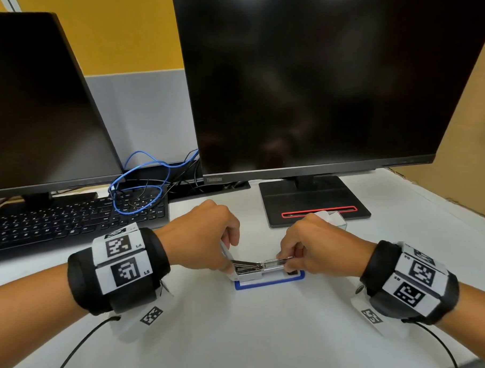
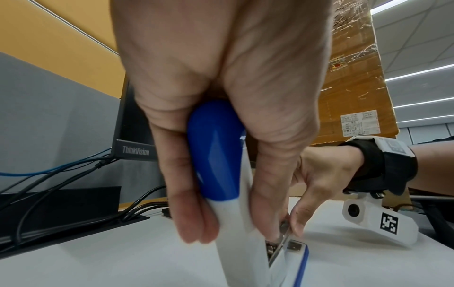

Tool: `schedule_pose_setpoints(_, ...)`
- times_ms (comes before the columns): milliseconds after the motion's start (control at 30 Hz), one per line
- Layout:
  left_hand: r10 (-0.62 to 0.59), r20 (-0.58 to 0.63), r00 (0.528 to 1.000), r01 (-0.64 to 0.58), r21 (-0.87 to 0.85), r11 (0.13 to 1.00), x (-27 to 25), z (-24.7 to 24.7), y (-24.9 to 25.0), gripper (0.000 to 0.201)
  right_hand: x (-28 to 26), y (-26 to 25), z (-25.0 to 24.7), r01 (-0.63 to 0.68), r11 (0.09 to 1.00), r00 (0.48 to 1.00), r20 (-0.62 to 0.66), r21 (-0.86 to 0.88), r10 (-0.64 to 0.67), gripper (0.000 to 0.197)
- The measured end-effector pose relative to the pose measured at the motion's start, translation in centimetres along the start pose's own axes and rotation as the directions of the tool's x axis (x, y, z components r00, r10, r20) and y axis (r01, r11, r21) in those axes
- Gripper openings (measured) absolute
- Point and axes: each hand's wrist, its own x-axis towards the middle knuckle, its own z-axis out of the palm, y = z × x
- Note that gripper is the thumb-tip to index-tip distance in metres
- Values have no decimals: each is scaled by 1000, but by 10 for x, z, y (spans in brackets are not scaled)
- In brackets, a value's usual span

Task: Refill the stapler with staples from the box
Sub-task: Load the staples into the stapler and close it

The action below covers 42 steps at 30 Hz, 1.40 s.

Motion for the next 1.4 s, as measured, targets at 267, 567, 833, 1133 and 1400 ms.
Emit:
schedule_pose_setpoints(267,-45,-164,985,21,-147,989,4,12,12,42,-2,-1,0,-19,1000,1000,3,25,19,24)
schedule_pose_setpoints(567,32,-106,994,-45,-115,992,20,26,32,42,-2,5,4,-118,989,993,-13,85,119,30)
schedule_pose_setpoints(833,62,-60,996,-67,-83,994,27,37,36,42,-4,9,6,-172,981,984,-24,85,175,55)
schedule_pose_setpoints(1133,99,-35,994,-97,46,994,33,41,42,33,-7,5,5,-107,994,994,12,-18,108,34)
schedule_pose_setpoints(1400,99,-20,995,-97,65,993,40,40,42,34,-5,2,3,-127,991,992,16,-52,128,34)
